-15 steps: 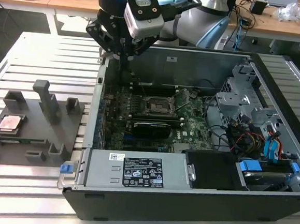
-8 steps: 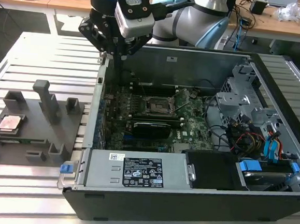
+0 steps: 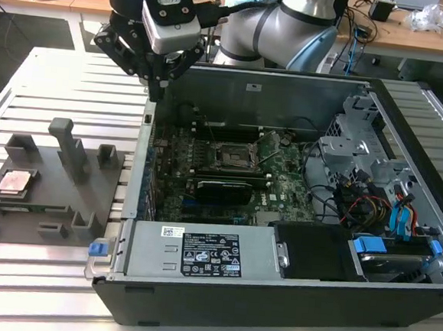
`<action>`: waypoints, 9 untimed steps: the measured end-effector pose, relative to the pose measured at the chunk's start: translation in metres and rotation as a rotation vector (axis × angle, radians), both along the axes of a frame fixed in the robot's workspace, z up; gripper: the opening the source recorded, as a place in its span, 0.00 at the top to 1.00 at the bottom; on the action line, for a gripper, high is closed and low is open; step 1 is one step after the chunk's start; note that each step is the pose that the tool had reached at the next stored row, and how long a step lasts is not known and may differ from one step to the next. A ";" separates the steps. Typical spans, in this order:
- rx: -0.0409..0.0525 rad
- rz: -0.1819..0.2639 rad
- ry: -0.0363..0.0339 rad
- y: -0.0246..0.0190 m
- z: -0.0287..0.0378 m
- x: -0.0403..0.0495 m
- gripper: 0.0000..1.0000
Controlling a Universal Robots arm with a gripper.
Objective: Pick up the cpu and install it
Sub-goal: 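Reach for the cpu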
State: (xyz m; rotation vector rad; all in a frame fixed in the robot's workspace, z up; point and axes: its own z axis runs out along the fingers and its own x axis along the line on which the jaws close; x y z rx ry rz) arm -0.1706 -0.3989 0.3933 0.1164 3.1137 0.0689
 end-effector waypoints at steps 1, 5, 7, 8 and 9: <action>0.0000 0.000 0.0000 0.0000 0.0000 -0.0021 0.89; 0.0000 0.000 -0.0001 0.0000 0.0000 -0.0146 0.89; 0.0000 0.000 -0.0001 0.0000 -0.0001 -0.0192 0.89; -0.0001 0.000 0.0000 0.0000 0.0000 -0.0222 0.89; 0.0000 0.000 -0.0001 0.0000 0.0000 -0.0263 0.89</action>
